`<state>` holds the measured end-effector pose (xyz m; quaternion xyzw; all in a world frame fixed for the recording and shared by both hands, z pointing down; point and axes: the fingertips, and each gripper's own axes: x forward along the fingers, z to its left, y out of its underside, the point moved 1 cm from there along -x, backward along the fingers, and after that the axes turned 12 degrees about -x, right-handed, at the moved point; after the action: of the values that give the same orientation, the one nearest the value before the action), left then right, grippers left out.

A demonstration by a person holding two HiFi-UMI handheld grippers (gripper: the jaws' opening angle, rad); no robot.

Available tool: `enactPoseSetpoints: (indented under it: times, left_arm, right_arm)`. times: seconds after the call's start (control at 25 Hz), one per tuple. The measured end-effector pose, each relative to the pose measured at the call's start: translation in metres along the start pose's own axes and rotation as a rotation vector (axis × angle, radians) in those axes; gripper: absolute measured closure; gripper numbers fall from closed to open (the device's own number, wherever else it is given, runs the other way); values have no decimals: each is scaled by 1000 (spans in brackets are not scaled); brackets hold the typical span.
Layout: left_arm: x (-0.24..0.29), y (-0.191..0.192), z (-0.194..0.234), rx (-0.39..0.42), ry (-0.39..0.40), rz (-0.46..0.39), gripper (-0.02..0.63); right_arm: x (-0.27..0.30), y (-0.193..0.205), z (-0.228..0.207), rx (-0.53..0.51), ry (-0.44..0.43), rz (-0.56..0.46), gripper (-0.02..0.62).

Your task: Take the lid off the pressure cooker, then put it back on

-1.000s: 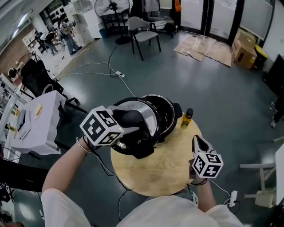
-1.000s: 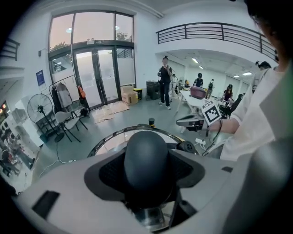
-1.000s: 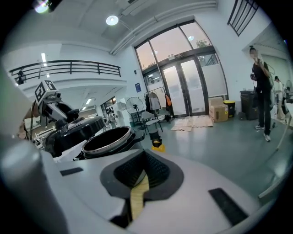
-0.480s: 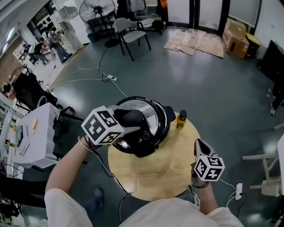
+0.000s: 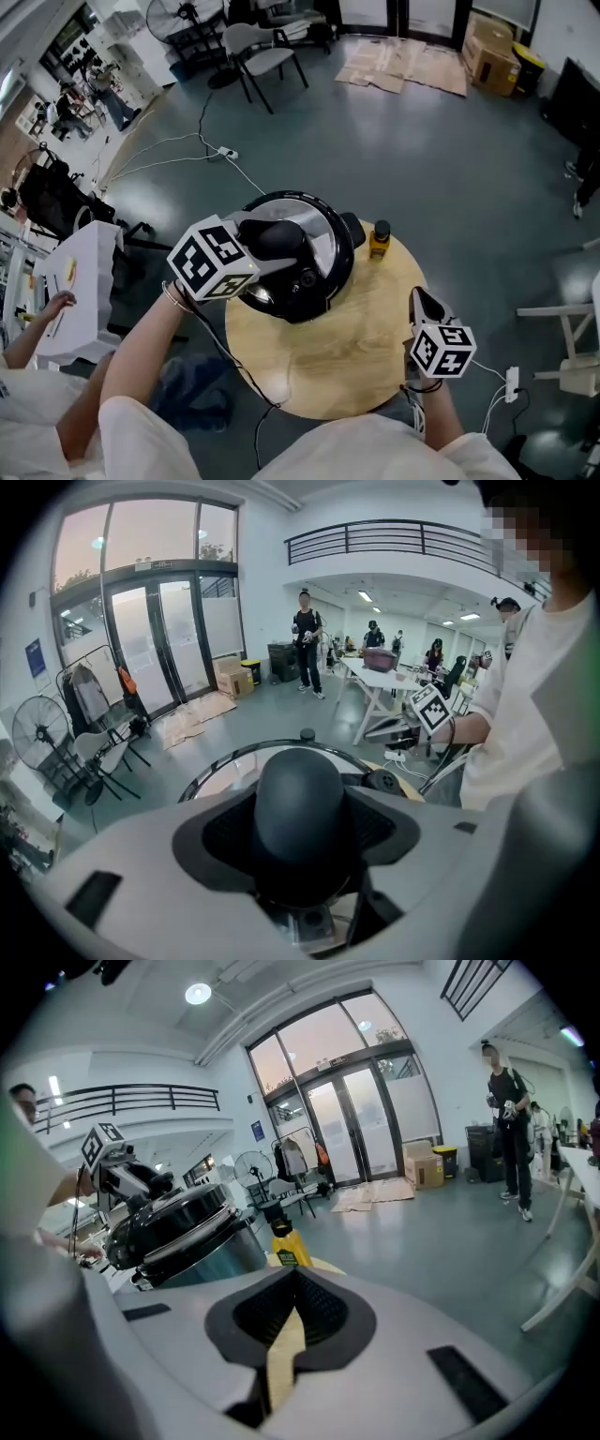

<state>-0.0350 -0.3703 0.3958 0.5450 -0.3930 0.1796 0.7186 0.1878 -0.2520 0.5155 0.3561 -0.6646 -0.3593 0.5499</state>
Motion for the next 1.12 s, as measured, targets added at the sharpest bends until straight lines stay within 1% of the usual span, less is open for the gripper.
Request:
enactPoseSetpoints:
  times: [0.2, 0.68, 0.92, 1.12]
  left_arm:
    - [8, 1, 4, 12, 23, 6, 331]
    - [22, 5, 6, 60, 78, 27, 331]
    - [24, 3, 8, 54, 109, 20, 331]
    - [26, 4, 8, 56, 110, 12, 330]
  right_arm:
    - [3, 7, 0, 10, 1, 20, 594]
    - [14, 5, -7, 4, -6, 38, 594]
    - [18, 4, -6, 4, -12, 50, 594]
    - [22, 5, -7, -2, -21, 52, 594]
